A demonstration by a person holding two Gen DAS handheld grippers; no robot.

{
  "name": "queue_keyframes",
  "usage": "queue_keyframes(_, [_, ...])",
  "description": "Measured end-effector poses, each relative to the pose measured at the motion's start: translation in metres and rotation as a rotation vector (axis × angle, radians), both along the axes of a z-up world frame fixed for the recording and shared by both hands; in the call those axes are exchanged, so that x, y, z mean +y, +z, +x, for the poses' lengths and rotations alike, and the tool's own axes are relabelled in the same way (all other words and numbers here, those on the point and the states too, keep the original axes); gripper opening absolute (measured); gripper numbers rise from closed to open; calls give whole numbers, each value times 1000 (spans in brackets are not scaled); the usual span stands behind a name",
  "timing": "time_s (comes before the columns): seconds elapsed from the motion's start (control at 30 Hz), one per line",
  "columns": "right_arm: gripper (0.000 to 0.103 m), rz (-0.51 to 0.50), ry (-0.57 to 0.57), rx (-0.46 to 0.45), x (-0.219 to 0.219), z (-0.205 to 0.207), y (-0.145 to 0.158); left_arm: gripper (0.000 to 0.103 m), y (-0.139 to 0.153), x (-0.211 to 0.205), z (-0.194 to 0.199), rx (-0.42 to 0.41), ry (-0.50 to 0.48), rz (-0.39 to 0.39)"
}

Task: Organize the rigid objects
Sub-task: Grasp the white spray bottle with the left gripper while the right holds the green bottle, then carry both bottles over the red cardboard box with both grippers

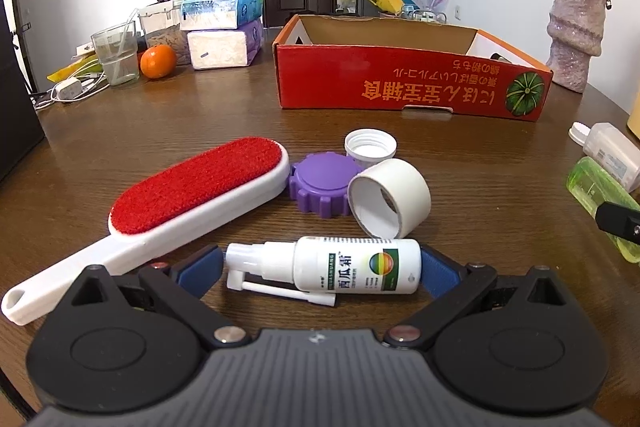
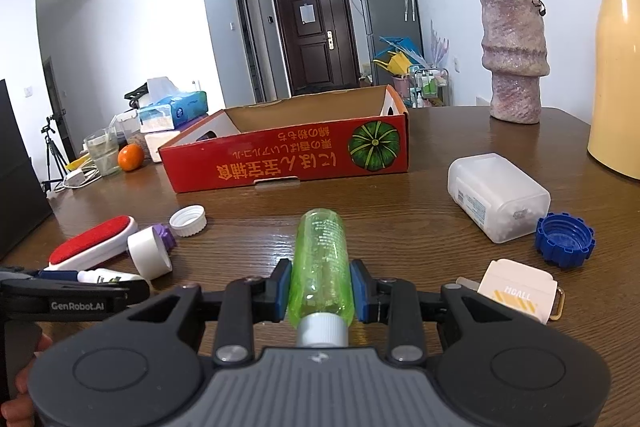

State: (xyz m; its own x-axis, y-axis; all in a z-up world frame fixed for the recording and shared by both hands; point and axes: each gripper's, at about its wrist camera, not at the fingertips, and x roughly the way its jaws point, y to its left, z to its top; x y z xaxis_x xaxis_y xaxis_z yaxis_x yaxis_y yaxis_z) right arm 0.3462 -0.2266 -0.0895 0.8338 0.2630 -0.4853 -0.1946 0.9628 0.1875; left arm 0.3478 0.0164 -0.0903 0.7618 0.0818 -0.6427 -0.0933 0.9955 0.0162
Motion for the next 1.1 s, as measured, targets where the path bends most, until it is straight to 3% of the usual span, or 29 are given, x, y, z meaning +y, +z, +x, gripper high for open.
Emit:
queue_keyframes(0.6, [30,6,-40,-20,-2,-3,3,98,14,2,-23,-84,5,-4])
queue_keyframes(1.1, [30,35,-43,-69,13,-3,32,98,51,2,-37,-175,-33,-40])
